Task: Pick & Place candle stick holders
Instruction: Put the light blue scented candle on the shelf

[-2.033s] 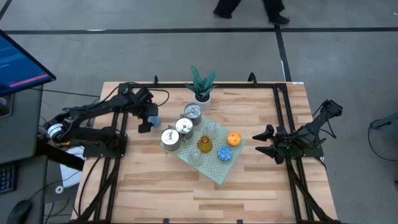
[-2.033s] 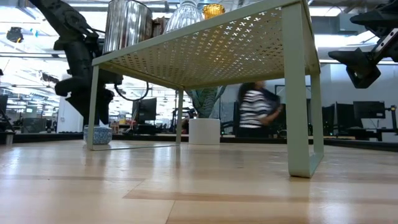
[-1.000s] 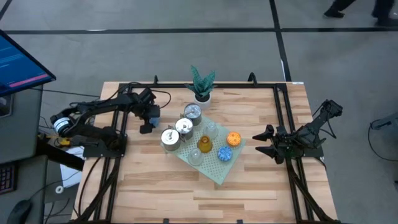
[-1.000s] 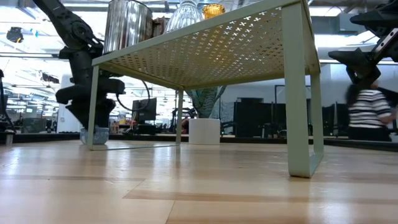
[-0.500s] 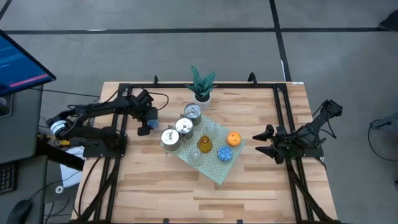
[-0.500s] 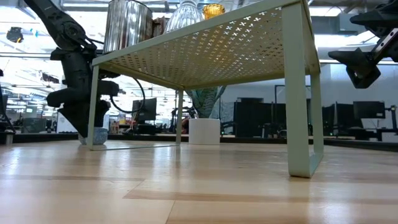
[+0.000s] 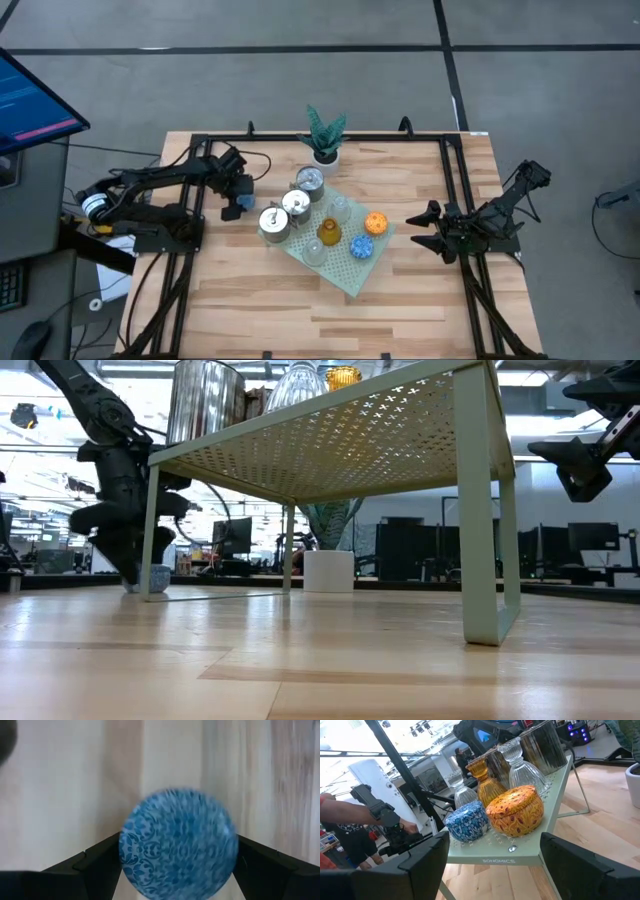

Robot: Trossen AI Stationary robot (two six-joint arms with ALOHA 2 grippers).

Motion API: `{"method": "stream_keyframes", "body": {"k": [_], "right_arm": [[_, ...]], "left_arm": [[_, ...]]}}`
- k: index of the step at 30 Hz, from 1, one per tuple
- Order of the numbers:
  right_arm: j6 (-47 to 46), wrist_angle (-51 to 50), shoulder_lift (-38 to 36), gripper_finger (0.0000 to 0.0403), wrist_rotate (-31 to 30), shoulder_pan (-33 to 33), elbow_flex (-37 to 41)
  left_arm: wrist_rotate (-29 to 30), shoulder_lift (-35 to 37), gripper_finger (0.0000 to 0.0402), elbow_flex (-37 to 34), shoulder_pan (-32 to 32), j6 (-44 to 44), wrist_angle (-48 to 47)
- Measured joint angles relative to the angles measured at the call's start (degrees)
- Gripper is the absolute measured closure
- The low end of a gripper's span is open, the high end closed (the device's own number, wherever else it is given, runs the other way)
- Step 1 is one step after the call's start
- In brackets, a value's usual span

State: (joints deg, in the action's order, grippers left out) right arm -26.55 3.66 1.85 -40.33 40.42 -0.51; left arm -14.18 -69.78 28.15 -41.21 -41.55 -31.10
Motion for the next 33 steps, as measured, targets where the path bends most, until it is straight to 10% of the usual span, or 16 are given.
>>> {"method": "stream_keyframes", "body": {"k": [33], "right_arm": [[0.0,-0.02,0.02,0.0101,0.0,0.0,0.0]], "left_arm": [[4.18,4.24,0.0098,10.0,1.6,15.88,-1.09]]}}
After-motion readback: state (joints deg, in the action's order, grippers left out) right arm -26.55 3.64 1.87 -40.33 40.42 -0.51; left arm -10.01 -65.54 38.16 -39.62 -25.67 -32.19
